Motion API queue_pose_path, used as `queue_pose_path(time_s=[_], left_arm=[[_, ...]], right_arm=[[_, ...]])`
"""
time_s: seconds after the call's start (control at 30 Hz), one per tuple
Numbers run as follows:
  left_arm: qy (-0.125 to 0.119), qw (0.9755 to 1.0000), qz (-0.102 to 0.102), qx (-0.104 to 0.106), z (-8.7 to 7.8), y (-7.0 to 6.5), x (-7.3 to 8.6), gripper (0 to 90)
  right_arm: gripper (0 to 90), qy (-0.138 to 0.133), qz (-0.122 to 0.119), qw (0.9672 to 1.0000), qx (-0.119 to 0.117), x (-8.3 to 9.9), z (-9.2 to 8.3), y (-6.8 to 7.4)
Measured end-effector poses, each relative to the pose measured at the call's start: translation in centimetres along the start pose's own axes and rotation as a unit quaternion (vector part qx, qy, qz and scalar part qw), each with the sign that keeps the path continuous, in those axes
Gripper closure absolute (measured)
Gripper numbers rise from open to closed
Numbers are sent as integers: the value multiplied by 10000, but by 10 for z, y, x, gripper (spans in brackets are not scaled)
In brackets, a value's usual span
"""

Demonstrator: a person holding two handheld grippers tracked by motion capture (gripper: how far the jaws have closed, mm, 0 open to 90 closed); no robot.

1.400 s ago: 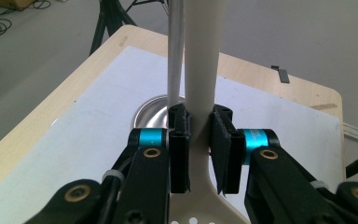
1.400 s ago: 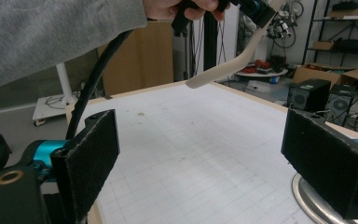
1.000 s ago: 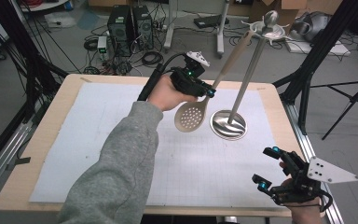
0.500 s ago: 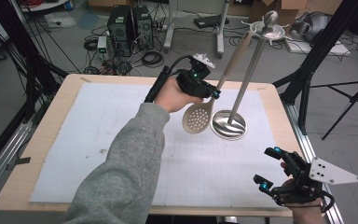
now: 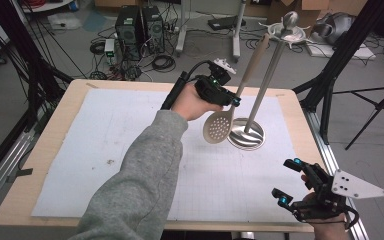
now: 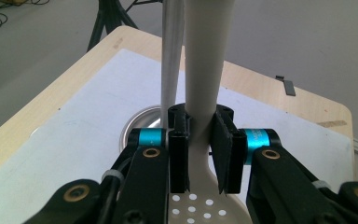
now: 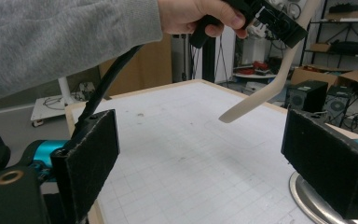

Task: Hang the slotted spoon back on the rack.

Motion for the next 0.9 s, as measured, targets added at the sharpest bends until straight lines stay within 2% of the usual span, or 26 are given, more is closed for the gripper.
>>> queue_pose_path(time_s=[0.1, 0.2, 0.27, 0.33, 0.43, 0.5, 0.63, 0.73, 0.8, 0.83, 0.9], left_arm=[[-11, 10000, 13, -26, 1, -1, 0, 765], [-51, 9999, 141, 41, 0, -2, 0, 743], [-208, 9994, 128, 241, -2, -6, -2, 639], [-296, 9985, 259, 379, -5, -8, -3, 572], [-383, 9975, 366, 473, -8, -9, -3, 441], [-501, 9967, 372, 518, -12, -8, -3, 354], [-593, 9970, 326, 384, -17, -5, 1, 197], [-695, 9963, 378, 337, -22, -3, 5, 164], [-773, 9960, 320, 326, -25, -3, 8, 146], [-783, 9958, 322, 353, -27, -2, 10, 145], [-967, 9937, 258, 503, -31, -4, 13, 145]], right_arm=[[102, -44, 26, 10000, 35, -1, -2, -1], [102, -48, 26, 10000, 16, -1, -3, 0], [102, -45, 1, 10000, 29, -1, -3, 0], [102, -40, 6, 10000, 15, -1, -2, 0], [102, -29, -2, 10000, 1, 0, 0, 1], [102, -1, -7, 10000, -4, 0, 1, 0], [102, -30, 42, 10000, 13, 0, -1, 0], [102, -25, 40, 10000, 25, 0, -1, -1], [102, -18, 42, 10000, 25, 1, -1, -1], [102, -24, 25, 10000, 43, 1, -1, -1], [102, -17, 41, 10000, 35, 1, -1, -2]])
Point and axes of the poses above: each handheld gripper's, and its own axes: z roughly forward along the jaws, x roughly out of its underside, y roughly to its left, the point moved 7 cm from there along z, roughly forward along the jaws, and after that the axes turned 4 degrees about -z, right-handed, at the moved point
